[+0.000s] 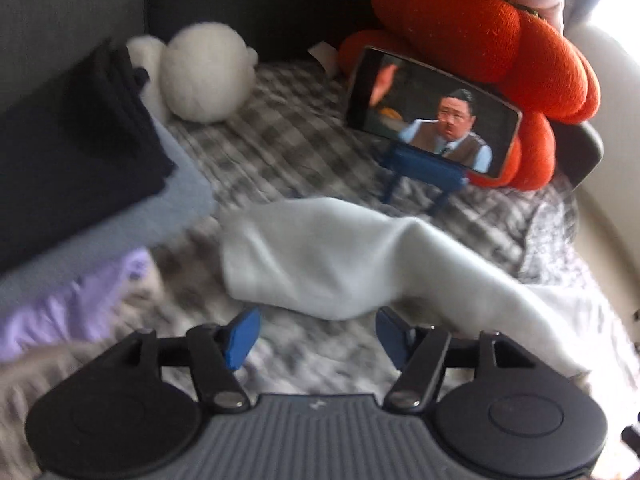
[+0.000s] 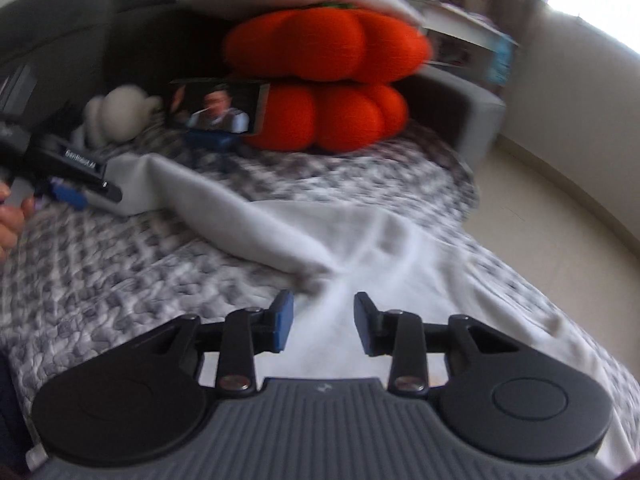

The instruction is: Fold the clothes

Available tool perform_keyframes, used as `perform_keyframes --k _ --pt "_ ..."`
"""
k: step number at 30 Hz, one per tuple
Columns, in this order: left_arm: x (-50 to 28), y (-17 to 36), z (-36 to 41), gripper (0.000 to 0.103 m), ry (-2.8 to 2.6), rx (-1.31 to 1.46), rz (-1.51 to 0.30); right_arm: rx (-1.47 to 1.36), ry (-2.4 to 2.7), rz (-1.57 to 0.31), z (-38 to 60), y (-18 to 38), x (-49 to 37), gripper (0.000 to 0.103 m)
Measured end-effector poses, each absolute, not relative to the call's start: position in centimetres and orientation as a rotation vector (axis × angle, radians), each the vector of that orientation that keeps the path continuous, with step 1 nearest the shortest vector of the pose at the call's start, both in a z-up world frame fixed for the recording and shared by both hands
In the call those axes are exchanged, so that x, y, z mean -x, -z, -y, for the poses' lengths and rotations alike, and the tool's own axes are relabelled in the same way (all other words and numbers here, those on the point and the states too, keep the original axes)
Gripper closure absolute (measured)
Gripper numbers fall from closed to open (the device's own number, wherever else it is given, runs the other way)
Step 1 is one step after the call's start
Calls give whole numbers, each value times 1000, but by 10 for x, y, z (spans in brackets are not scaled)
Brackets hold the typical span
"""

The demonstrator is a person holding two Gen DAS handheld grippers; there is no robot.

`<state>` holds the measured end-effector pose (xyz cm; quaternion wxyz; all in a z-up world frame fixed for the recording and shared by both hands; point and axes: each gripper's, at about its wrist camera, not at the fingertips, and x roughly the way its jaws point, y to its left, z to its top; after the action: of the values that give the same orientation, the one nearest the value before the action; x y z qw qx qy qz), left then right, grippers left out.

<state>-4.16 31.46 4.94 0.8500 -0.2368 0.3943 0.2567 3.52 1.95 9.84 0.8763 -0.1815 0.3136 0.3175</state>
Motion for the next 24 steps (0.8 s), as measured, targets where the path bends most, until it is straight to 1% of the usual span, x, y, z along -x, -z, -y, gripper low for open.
perform_keyframes --k 8,10,11,13,14,15,17,18,21,24 --pt "31 -33 -325 37 -459 422 -820 427 -614 -648 -46 -73 -57 64" --pt "28 -29 -329 37 -446 440 -822 440 -583 -654 -47 -67 -64 64" --pt "28 -28 -331 40 -443 452 -819 446 -568 -663 -48 -63 -68 64" --pt "26 -28 -332 58 -439 465 -812 455 -557 -688 -50 -55 -74 65" --pt "25 -29 -332 73 -437 465 -806 452 -559 -698 -50 -51 -77 74" --pt "25 -29 -333 84 -429 473 -801 438 -566 -702 -49 -50 -78 82" --pt "27 -32 -336 96 -433 483 -796 410 -574 -705 -47 -52 -80 91" --pt "30 -35 -338 98 -437 492 -791 386 -574 -710 -44 -56 -82 96" --pt "44 -58 -342 101 -448 473 -735 260 -593 -730 -26 -75 -88 98" --pt "58 -80 -344 101 -448 437 -686 166 -637 -732 -10 -92 -90 98"
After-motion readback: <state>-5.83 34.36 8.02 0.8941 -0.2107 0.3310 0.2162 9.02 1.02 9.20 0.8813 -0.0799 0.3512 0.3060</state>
